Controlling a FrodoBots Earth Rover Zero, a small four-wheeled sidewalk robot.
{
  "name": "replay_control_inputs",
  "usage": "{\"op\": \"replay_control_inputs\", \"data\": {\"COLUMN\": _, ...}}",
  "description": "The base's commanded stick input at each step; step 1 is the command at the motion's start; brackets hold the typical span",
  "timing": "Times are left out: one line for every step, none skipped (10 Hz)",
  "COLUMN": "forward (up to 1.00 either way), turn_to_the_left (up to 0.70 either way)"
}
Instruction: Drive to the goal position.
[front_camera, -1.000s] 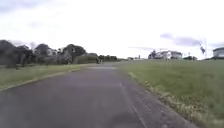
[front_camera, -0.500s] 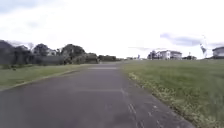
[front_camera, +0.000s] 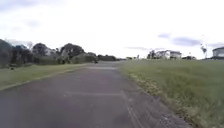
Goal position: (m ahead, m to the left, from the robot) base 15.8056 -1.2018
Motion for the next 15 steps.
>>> {"op": "replay_control_inputs", "data": {"forward": 0.70, "turn_to_the_left": 0.14}}
{"op": "replay_control_inputs", "data": {"forward": 0.70, "turn_to_the_left": 0.28}}
{"op": "replay_control_inputs", "data": {"forward": 0.70, "turn_to_the_left": 0.03}}
{"op": "replay_control_inputs", "data": {"forward": 0.70, "turn_to_the_left": 0.03}}
{"op": "replay_control_inputs", "data": {"forward": 0.70, "turn_to_the_left": 0.03}}
{"op": "replay_control_inputs", "data": {"forward": 0.70, "turn_to_the_left": 0.03}}
{"op": "replay_control_inputs", "data": {"forward": 0.70, "turn_to_the_left": 0.03}}
{"op": "replay_control_inputs", "data": {"forward": 0.70, "turn_to_the_left": 0.03}}
{"op": "replay_control_inputs", "data": {"forward": 0.70, "turn_to_the_left": 0.03}}
{"op": "replay_control_inputs", "data": {"forward": 0.70, "turn_to_the_left": 0.03}}
{"op": "replay_control_inputs", "data": {"forward": 0.70, "turn_to_the_left": 0.03}}
{"op": "replay_control_inputs", "data": {"forward": 0.70, "turn_to_the_left": 0.35}}
{"op": "replay_control_inputs", "data": {"forward": 0.70, "turn_to_the_left": 0.33}}
{"op": "replay_control_inputs", "data": {"forward": 0.70, "turn_to_the_left": 0.31}}
{"op": "replay_control_inputs", "data": {"forward": 0.70, "turn_to_the_left": 0.30}}
